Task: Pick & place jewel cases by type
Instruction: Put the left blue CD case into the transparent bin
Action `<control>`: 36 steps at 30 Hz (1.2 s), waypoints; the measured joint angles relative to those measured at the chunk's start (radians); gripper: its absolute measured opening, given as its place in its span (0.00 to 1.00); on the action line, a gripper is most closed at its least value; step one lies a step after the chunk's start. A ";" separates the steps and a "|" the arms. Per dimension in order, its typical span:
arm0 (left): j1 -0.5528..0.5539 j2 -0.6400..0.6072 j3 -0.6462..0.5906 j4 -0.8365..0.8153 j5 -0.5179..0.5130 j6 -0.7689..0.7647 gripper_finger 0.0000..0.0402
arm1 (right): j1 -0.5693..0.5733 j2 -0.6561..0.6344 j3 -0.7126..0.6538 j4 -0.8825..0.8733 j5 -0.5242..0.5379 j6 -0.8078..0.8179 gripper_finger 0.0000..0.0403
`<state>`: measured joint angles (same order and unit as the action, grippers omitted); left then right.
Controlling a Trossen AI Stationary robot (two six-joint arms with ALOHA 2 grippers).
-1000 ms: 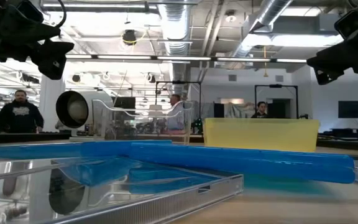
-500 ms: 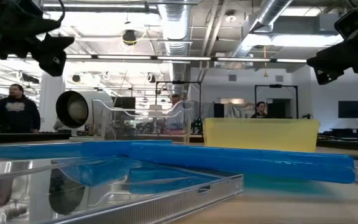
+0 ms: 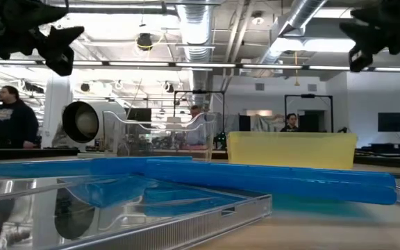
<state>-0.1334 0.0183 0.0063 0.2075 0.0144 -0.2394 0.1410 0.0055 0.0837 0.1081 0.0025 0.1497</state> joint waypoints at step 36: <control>-0.468 1.301 0.748 -0.194 -0.359 0.090 0.40 | 0.124 0.706 0.205 0.267 0.055 -0.230 0.27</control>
<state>-0.6012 1.3189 0.7541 0.0136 -0.3443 -0.1494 0.2653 0.7113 0.2889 0.3750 0.0578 -0.0808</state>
